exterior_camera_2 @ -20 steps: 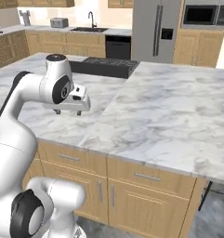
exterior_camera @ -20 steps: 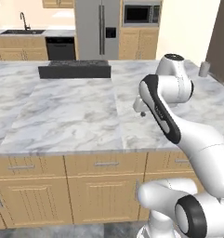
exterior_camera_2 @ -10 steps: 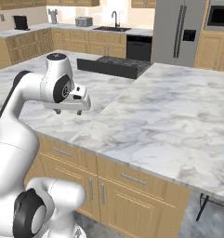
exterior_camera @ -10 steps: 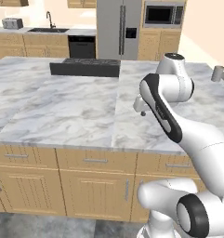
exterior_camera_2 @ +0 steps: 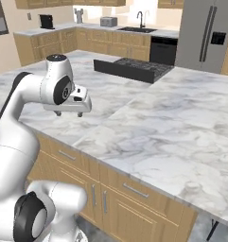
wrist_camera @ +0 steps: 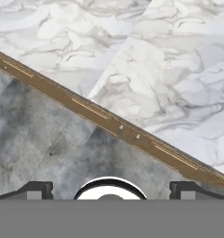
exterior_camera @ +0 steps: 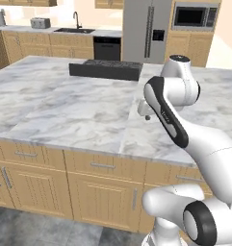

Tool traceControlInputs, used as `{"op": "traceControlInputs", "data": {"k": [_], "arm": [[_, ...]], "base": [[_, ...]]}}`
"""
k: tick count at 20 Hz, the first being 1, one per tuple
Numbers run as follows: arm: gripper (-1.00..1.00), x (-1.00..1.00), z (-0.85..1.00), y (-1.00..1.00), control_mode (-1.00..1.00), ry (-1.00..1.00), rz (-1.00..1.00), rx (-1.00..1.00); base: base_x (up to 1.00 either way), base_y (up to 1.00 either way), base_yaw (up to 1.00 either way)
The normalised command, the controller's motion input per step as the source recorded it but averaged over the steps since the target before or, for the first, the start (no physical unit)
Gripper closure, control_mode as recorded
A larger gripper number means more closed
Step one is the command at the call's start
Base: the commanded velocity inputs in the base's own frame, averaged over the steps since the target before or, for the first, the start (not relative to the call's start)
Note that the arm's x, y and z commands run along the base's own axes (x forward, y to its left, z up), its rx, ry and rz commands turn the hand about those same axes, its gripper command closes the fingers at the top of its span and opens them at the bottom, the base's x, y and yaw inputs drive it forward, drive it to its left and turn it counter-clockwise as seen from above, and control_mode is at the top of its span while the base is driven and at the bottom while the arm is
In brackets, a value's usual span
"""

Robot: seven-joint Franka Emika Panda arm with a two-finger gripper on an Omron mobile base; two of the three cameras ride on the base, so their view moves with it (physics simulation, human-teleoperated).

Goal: Take a straw from the drawer in front and place it inside the glass cup on the dining counter.

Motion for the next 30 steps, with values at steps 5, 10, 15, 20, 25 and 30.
{"op": "traceControlInputs", "data": {"k": [5, 10, 15, 20, 25, 30], "arm": [[-1.0, 0.01, -0.04, -0.02, -1.0, 0.04, 0.06, 0.0], [-1.0, -0.08, -0.06, 0.49, -1.0, 0.0, 0.01, -0.05], [-1.0, -0.08, -0.22, 1.0, -1.0, 0.0, 0.0, -0.25], [-1.0, -0.02, -0.32, 1.0, -1.0, 0.0, 0.0, -0.34], [-1.0, 0.0, -0.49, 1.0, -1.0, 0.0, 0.0, -0.34], [-1.0, 0.0, -0.63, 0.95, -1.0, 0.0, 0.0, -0.3]], "base": [[0.06, -0.12, 0.09], [0.0, 0.0, 0.0], [0.0, 0.0, 0.0], [0.0, 0.0, 0.0], [0.0, 0.0, 0.0], [0.0, 0.0, 0.0]]}}
